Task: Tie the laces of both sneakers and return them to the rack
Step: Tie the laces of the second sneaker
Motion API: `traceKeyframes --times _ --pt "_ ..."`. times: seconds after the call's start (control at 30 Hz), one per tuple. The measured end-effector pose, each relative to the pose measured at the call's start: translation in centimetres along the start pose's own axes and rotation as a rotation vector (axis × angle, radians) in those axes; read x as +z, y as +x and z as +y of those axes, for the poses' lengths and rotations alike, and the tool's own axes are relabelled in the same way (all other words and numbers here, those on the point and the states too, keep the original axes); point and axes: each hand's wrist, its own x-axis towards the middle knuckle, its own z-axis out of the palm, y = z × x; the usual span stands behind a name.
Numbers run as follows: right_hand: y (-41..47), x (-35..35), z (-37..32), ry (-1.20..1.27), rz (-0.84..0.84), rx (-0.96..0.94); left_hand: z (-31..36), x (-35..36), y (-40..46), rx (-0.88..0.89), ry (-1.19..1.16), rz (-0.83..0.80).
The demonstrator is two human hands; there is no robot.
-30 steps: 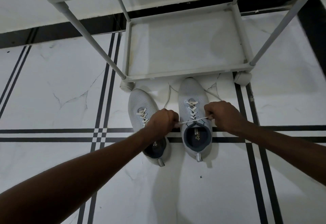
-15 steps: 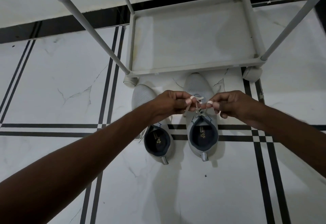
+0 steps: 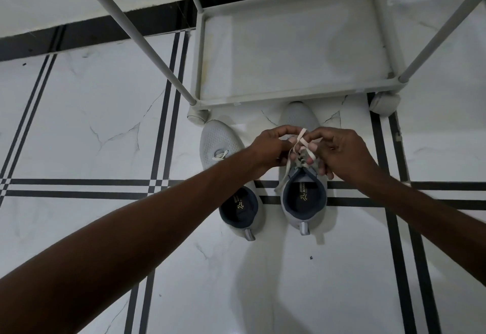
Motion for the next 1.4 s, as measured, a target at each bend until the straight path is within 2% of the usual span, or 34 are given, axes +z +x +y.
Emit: traceKeyframes --times 0.1,0.27,0.37,0.6,0.8,0.9,1.03,1.1,1.23,1.4 --pt "-0.3 0.0 -0.1 -0.061 -0.039 -0.029 0.1 -0.6 0.0 -0.015 -0.009 -0.049" --pt "-0.5 0.8 -0.6 -0.124 -0.051 -0.057 -0.2 -0.9 0.6 -0.031 0.039 0.055" --pt "-0.2 1.1 -0.7 -0.097 -0.030 -0.040 -0.4 -0.5 0.7 -0.059 0.042 0.063" --pt "0.5 0.8 -0.6 -0.027 -0.084 0.004 0.1 -1.2 -0.3 -0.154 -0.069 -0.240" --pt "1.5 -0.1 0.9 0.105 -0.221 0.151 -0.5 -1.4 -0.4 -0.035 0.036 -0.122" --pt "1.8 -0.9 1.3 0.216 -0.250 0.200 -0.1 -1.8 -0.8 0.069 0.206 -0.149" --pt "1.9 -0.9 1.5 0.271 -0.274 0.257 1.3 -1.7 -1.1 0.233 0.641 -0.190" --pt "1.9 -0.9 1.5 0.278 -0.280 0.278 1.9 -1.6 -1.1 0.301 0.797 -0.126" --pt "2.0 -1.1 1.3 0.291 -0.298 0.318 0.8 0.2 -1.3 0.561 1.106 0.157" --pt "2.0 -1.0 1.1 0.299 -0.333 0.362 -0.9 1.8 -1.3 0.649 1.148 0.417"
